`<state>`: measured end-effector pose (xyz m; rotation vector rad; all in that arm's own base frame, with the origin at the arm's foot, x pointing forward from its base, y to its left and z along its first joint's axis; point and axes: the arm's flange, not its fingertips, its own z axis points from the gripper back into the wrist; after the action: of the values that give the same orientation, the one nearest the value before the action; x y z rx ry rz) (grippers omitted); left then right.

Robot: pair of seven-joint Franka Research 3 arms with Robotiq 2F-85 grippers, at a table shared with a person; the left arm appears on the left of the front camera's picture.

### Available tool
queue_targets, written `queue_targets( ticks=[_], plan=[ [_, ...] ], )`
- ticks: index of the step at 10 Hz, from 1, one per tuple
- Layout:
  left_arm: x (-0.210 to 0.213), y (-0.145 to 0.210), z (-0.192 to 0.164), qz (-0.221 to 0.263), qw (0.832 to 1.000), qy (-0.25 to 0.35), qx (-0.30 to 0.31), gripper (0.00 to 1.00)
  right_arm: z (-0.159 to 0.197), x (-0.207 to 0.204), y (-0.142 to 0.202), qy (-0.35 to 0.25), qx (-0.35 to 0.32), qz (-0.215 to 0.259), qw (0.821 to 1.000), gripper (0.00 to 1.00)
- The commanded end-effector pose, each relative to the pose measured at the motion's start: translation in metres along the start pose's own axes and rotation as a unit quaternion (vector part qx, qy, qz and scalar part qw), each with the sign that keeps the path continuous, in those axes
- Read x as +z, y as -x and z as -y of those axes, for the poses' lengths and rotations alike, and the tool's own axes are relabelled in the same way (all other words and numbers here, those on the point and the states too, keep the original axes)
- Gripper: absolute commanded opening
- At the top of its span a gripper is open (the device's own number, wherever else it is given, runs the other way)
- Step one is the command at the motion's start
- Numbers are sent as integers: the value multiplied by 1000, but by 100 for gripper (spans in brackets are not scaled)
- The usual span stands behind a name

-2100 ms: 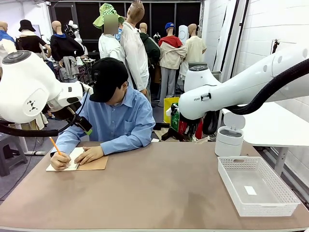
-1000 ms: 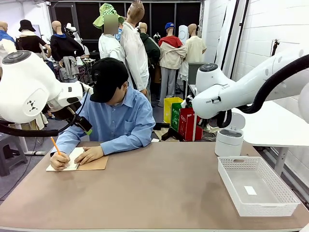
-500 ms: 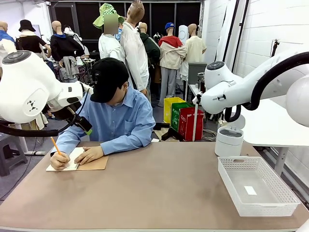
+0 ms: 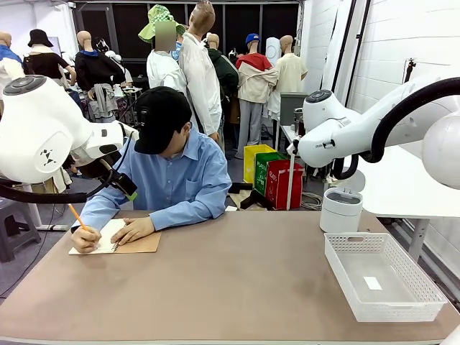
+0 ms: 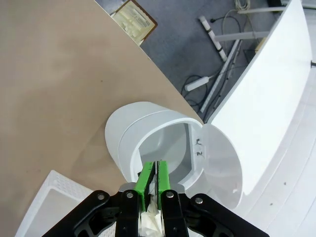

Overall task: Sort the paper based on its condition.
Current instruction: If a person hands you a paper, place it in the Organizing basket , and if it's crumpled, put it in the Trash can.

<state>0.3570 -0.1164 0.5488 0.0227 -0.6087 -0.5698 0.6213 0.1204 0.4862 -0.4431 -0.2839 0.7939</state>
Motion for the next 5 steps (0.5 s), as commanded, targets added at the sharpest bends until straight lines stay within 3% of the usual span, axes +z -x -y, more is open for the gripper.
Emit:
queue_targets(
  ticks=[1, 5],
  plan=[
    [0, 0, 0, 1, 1000, 1, 1, 100, 0, 0, 0, 0, 0, -1, 1000, 0],
    [0, 0, 0, 1, 1000, 1, 1, 100, 7, -31, 3, 15, 25, 24, 999, 0]
  ],
)
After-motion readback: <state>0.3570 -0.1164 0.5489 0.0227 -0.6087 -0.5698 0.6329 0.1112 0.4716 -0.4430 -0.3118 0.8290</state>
